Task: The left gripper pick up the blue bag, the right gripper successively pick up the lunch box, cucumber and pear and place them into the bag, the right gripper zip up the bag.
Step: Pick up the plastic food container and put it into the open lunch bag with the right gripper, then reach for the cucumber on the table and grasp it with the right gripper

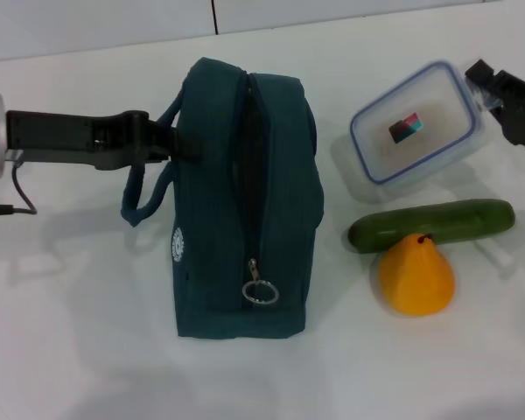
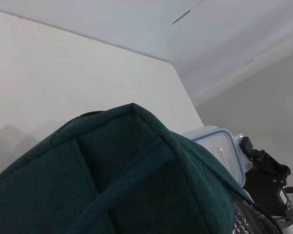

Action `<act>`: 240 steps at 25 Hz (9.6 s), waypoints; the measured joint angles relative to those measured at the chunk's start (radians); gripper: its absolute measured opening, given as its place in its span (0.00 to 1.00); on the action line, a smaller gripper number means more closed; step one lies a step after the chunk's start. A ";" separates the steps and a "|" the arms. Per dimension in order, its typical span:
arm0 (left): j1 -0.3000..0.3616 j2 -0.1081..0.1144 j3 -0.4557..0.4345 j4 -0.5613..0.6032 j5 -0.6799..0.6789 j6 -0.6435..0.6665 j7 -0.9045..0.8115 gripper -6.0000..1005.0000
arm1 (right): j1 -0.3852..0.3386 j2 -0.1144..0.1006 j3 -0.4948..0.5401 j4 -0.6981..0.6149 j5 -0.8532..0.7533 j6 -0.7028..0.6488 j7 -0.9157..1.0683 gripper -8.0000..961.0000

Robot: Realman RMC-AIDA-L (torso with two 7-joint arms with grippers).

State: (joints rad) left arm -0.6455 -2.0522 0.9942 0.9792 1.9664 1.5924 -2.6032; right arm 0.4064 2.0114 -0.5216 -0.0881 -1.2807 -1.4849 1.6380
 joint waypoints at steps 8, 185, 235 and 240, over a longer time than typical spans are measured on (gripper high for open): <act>-0.005 0.008 -0.021 0.005 0.004 0.003 -0.005 0.06 | -0.001 0.000 0.003 -0.067 0.034 -0.057 0.016 0.11; -0.055 -0.025 -0.077 -0.300 -0.259 -0.069 0.154 0.06 | 0.231 -0.312 -0.260 -0.830 -0.893 -0.396 0.119 0.65; -0.037 -0.031 -0.074 -0.340 -0.325 -0.159 0.224 0.06 | 0.469 -0.068 -0.702 -0.833 -1.371 -0.157 0.090 0.90; -0.037 -0.028 -0.074 -0.339 -0.325 -0.156 0.224 0.06 | 0.469 -0.056 -0.707 -0.831 -1.388 -0.145 0.108 0.90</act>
State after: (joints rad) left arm -0.6821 -2.0798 0.9204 0.6398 1.6410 1.4365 -2.3788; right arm 0.8759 1.9552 -1.2283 -0.9190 -2.6688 -1.6297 1.7460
